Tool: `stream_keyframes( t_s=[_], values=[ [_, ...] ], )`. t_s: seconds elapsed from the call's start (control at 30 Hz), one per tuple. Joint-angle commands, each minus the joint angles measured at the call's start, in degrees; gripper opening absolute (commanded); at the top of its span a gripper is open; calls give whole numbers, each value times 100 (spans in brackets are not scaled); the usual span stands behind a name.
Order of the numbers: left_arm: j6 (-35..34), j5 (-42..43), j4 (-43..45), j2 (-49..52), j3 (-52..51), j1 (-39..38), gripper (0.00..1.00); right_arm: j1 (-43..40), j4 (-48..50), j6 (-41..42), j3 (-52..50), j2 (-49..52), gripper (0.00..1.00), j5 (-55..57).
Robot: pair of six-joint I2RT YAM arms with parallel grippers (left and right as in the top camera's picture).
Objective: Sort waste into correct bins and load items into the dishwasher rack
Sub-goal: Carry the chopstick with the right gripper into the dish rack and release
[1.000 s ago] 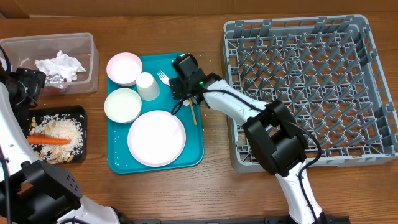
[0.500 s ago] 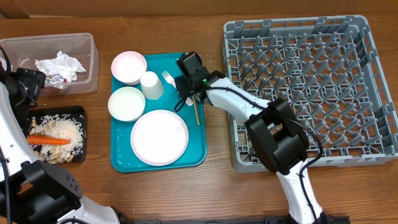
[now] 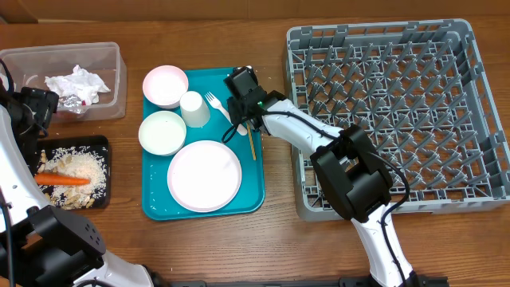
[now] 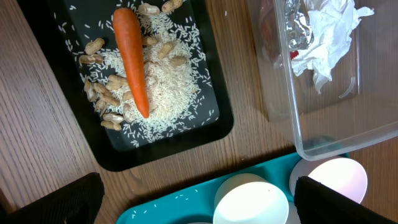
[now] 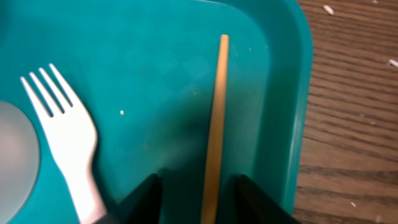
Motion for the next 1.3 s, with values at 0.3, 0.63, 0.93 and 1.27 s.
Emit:
stream_keyframes(
  t_s=[0.3, 0.63, 0.93, 1.27],
  values=[
    [-76, -79, -13, -4, 0, -11, 100, 142, -326, -7, -15, 308, 36, 256],
    [-76, -79, -13, -4, 0, -11, 100, 424, -372, 37, -15, 308, 29, 577],
    [-76, -79, -13, -4, 0, -11, 100, 428, -542, 66, 9, 306, 6, 564],
    [-79, -79, -13, -4, 0, -11, 100, 422, -1620, 37, 1152, 190, 4, 549]
  ],
)
